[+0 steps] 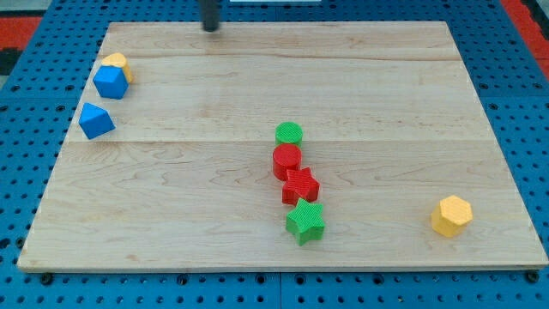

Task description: Move the yellow heart above to the yellow hexagon

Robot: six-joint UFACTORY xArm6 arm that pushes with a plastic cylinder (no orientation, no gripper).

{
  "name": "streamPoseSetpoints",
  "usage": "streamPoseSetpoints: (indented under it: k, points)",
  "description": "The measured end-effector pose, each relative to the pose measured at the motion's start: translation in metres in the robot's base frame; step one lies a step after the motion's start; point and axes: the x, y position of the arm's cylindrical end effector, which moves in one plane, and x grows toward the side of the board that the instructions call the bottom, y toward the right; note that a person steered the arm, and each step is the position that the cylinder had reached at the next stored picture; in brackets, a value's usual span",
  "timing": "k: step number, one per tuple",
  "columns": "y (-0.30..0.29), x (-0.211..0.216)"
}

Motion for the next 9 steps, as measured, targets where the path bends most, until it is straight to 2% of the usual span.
streamPoseSetpoints:
  k: [1,2,3,4,5,6,7,8,9]
  points:
    - [-0.116,0.001]
    - [-0.143,0.005]
    - [-0.144,0.026]
    - [-0.144,0.076]
    - [-0.141,0.101]
    - [-0.091,0.102]
    - [-0.011,0.106]
    - [0.026,0.106]
    - [-0.003,0.108]
